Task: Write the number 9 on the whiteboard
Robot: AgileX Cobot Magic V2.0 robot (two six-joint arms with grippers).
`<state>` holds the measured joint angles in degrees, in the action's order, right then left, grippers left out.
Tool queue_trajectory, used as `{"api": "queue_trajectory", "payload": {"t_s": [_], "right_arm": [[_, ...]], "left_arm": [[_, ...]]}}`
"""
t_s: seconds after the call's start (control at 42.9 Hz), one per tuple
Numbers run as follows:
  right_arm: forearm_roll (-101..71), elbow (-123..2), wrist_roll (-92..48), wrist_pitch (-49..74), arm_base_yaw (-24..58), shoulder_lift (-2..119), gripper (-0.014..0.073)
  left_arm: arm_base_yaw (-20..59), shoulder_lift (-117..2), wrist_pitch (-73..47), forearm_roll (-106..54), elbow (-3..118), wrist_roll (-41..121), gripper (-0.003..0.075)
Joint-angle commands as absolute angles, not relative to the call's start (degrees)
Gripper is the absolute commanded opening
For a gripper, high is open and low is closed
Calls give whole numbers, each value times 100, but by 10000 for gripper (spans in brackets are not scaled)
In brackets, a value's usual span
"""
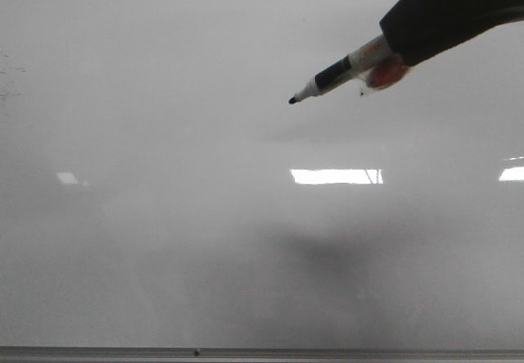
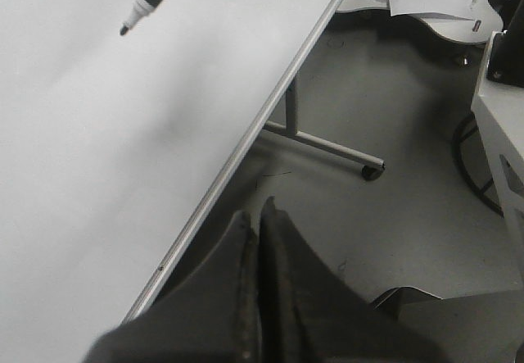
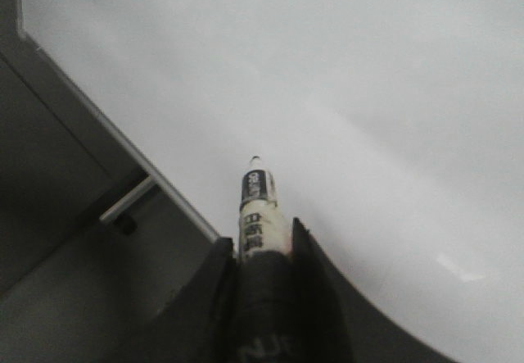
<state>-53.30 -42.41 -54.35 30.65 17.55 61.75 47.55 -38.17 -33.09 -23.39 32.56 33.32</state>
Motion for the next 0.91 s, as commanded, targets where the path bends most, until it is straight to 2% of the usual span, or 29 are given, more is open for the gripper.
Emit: {"api": "queue_trajectory", "payload": {"t_s": [0.0,0.28,0.629,0.886], "right_arm": [[-5639,-4639,-5469,2498,1718,6225,-67],[-5757,-5807,-5469,2273,1718,7314,-67],[-5828,-6033,-5469,1691,1739,8018,-67],[-5842,-6831,-5469,2079,1843,8592,-67]], "left_arm": [[4792,-3810,-2890,-2510,3406,3269,-19],[4792,-3810,-2827,-2510,3406,3269,-19],[4792,-3810,-2827,-2510,3406,3269,-19],[4792,-3810,-2827,-2510,3406,3269,-19]]}}
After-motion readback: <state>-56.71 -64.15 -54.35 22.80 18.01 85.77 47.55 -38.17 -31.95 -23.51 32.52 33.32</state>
